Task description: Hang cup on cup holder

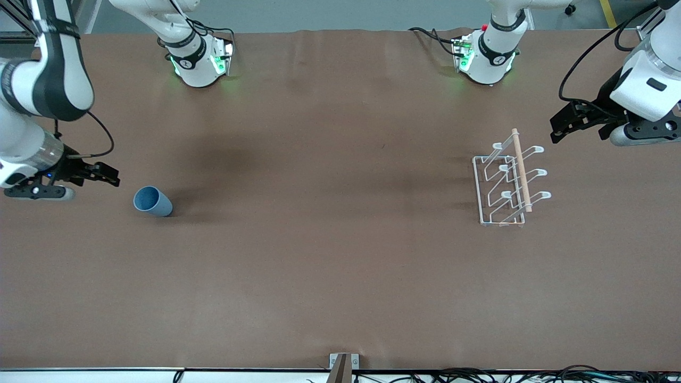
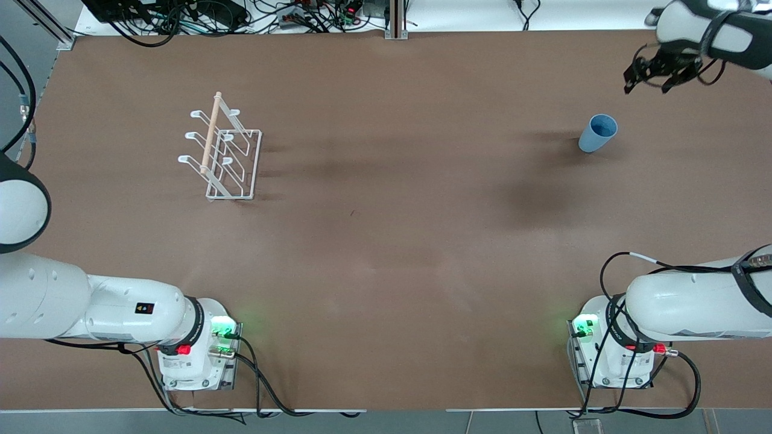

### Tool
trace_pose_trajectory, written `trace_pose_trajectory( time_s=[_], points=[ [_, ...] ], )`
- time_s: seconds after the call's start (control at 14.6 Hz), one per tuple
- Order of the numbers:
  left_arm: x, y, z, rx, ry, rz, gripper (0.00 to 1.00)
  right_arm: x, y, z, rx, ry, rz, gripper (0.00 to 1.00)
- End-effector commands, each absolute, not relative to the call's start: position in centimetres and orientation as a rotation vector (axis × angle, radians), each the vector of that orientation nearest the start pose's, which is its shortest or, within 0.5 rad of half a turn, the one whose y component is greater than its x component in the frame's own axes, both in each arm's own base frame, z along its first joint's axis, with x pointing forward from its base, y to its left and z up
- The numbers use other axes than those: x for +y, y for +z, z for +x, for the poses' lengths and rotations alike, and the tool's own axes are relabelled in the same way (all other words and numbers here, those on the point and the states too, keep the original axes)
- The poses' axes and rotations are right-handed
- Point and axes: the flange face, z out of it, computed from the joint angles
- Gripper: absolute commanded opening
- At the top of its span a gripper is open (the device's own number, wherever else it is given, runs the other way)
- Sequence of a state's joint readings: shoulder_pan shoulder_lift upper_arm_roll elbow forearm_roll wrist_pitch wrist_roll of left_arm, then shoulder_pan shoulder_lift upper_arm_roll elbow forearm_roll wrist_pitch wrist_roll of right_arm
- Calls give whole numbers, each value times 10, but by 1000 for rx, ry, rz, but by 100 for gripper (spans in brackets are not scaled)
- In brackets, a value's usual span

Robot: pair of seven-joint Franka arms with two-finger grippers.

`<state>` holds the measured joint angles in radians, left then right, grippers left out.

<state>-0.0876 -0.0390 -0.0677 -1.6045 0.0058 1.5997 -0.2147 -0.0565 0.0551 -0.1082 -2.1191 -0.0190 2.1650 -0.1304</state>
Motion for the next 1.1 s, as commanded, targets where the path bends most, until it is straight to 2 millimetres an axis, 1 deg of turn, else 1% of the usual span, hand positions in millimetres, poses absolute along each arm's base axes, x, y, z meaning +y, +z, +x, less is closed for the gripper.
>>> trace_pose_trajectory(
  time_s=[0.0,0.14,0.21,0.27,0.34,0.48,0.69,0.89,0.96,1.03],
  points=[
    [-85,634,541,-72,-64,-3147,100,-99,346,548,19,39,-3171,100],
    [-85,634,541,-72,-64,-3147,100,-96,316,551,-23,40,-3175,100],
    [-84,634,541,-75,-64,-3147,100,-94,303,550,-32,31,-3177,100],
    [-85,634,541,-72,-64,-3147,100,-91,290,543,-41,28,-3176,100],
    [-85,634,541,-72,-67,-3147,100,-89,281,537,-51,16,-3178,100],
    [-85,634,541,-72,-67,-3147,100,-89,279,537,-93,5,-3178,100],
    [-85,634,541,-72,-64,-3147,100,-90,258,538,-92,5,-3181,99],
    [-85,634,541,-72,-64,-3147,100,-89,249,538,-93,24,-3178,83],
    [-85,634,541,-72,-62,-3145,100,-88,243,538,-95,39,-3177,77],
    [-86,634,541,-68,-65,-3145,100,-89,244,538,-93,36,-3177,70]
  ],
)
